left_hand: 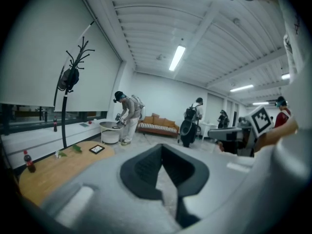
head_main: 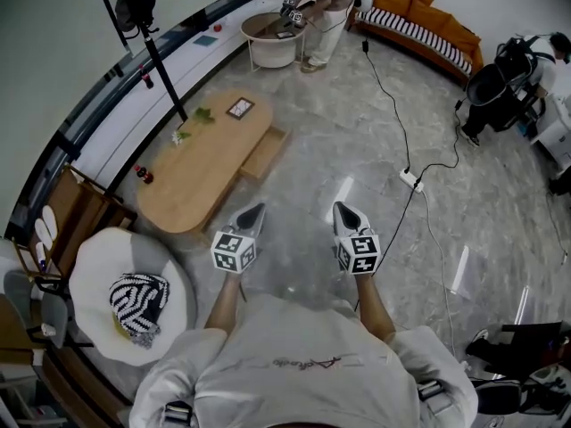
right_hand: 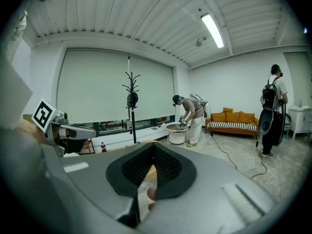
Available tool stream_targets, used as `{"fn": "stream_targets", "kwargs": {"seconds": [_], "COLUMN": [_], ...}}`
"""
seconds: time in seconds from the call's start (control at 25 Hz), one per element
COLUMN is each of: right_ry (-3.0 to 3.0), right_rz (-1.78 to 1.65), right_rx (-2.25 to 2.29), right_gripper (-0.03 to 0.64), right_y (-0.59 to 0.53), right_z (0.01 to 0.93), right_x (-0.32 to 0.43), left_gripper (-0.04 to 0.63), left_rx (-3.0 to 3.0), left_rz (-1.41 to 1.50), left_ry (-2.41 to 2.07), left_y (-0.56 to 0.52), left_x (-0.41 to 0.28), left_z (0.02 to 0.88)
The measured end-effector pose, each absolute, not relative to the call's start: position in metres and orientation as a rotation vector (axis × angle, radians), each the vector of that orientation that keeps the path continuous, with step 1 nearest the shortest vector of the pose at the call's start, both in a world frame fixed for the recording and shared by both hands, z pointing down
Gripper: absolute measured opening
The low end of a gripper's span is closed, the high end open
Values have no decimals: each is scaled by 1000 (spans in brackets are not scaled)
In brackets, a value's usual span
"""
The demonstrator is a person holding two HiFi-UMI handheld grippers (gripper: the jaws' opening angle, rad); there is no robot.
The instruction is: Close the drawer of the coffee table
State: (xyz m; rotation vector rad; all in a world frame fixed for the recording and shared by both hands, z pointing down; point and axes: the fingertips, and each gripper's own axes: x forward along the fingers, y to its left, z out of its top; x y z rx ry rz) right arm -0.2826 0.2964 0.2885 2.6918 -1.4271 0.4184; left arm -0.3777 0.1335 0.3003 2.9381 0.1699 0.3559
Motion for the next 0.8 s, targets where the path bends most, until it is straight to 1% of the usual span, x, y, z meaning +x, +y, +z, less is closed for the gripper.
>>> {"fn": "stream_targets", "kwargs": {"seconds": [0.2,0.8], "right_ry": [-1380,-1363], "right_rz": [452,491], "right_rx": [2711,2715], "right_gripper": [5,5], "right_y": [295,298], "right_z": [299,315], "right_x": [-271,-251], "left_gripper": [-2,-2], "left_rx": [2941,2931], "left_rz": [359,394], "left_ry": [233,265], "left_y": [128,131], "left_x": [-353,-329], "left_z": [302,317]}}
